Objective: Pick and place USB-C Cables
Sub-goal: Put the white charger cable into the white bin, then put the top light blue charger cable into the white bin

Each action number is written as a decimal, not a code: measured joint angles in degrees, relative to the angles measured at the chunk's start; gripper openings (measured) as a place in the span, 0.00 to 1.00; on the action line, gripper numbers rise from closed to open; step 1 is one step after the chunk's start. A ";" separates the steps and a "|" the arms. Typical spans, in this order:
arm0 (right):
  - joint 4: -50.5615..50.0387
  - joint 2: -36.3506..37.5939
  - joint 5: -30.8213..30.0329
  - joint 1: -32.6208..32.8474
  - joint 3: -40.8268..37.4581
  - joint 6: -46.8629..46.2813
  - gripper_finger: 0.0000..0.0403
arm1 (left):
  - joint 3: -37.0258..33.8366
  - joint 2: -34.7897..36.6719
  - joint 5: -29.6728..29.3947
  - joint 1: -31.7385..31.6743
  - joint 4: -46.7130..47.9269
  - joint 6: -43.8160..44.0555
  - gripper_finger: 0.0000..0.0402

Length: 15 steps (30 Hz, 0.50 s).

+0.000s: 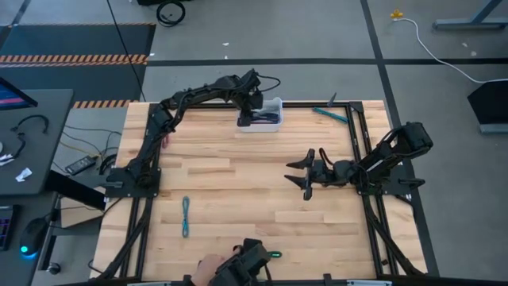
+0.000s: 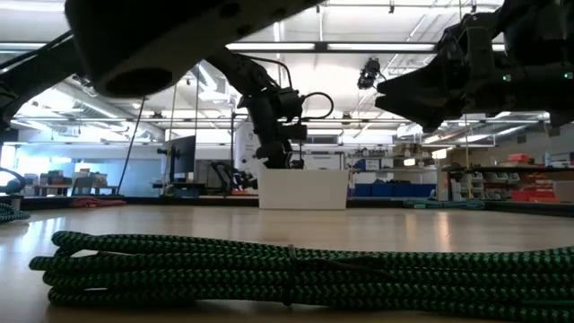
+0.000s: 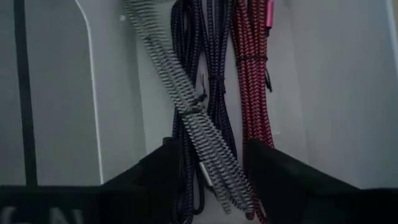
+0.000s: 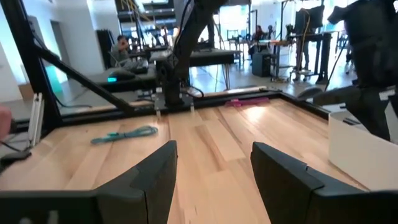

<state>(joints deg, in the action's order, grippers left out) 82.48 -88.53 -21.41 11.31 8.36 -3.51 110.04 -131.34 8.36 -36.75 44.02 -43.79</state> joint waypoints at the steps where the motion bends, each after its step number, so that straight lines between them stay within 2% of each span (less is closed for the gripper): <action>1: -0.43 0.00 0.02 0.00 0.00 -0.01 0.52 | 0.00 0.14 -0.36 0.00 0.02 0.00 0.52; 4: -0.42 0.00 1.17 -0.02 0.00 -0.01 0.52 | 0.57 1.16 -2.52 -0.09 0.97 -0.28 0.56; 9: -0.26 0.00 10.53 -0.02 0.00 -5.47 0.52 | 1.55 6.21 -2.48 -0.67 1.79 2.87 0.55; 12: -0.12 0.25 15.02 -0.20 0.00 -8.23 0.52 | 1.54 9.79 1.92 -1.37 3.69 6.05 0.51; 15: -1.07 1.06 17.16 -0.02 0.00 -8.43 0.52 | -0.99 14.00 11.50 -2.66 3.86 9.16 0.45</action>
<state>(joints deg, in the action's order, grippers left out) 81.41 -87.47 -4.25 11.29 8.36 -11.93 109.05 -117.34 19.86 -39.42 47.88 -34.63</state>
